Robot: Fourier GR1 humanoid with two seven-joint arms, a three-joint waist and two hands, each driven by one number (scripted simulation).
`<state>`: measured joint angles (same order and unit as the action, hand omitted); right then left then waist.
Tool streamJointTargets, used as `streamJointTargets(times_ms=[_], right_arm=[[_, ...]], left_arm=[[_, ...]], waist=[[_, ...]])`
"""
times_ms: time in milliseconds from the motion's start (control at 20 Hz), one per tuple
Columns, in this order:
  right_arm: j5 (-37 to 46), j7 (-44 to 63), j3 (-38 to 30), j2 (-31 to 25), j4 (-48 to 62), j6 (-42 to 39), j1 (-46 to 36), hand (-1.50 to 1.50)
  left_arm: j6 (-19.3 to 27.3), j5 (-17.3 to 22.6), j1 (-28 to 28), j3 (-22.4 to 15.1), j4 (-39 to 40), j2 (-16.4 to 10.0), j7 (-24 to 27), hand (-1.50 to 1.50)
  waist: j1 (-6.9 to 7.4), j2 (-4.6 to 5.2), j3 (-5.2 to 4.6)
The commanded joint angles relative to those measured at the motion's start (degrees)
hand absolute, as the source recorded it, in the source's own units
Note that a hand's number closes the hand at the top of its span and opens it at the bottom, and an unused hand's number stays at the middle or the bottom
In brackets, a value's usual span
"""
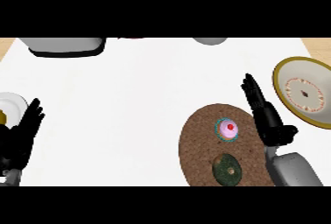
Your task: Pick the squash from the placemat and place it in the bowl
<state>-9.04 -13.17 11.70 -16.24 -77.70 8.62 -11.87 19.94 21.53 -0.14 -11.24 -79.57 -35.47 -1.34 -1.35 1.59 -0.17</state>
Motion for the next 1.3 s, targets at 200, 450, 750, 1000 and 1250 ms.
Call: streamJointTargets(times_ms=[200, 450, 750, 1000, 1250], right_arm=[[13.8, 4.8, 1.0, -2.0, -11.2, 18.9, 11.9, 1.5], [18.9, 6.6, -5.9, 1.6, -13.0, 37.1, 22.6, -1.5], [41.1, 9.3, 12.4, 3.3, -21.8, 42.0, 35.4, -1.5], [53.5, 20.8, 8.8, 0.6, -20.6, 41.6, 45.2, -1.5], [62.2, 32.9, 8.9, 3.5, -26.5, 35.0, 51.8, -1.5]], left_arm=[[-5.5, 4.0, -3.6, -5.1, -7.0, 9.0, 1.8, 0.0], [-7.4, 6.9, -2.9, -6.1, -9.2, 11.7, 1.8, 0.0], [-8.2, 5.5, -7.0, -9.6, -9.8, 14.5, 0.7, 0.0], [-8.2, 5.6, -6.0, -10.0, -11.5, 14.4, 0.4, 0.0], [-8.5, 5.6, -7.7, -10.2, -11.4, 14.8, -0.3, 0.0]], waist=[[-4.91, -3.2, -0.42], [-7.61, -3.42, -0.34], [-2.52, -1.93, -0.43], [-2.09, -1.32, -0.9], [-0.72, -0.52, -0.91]])
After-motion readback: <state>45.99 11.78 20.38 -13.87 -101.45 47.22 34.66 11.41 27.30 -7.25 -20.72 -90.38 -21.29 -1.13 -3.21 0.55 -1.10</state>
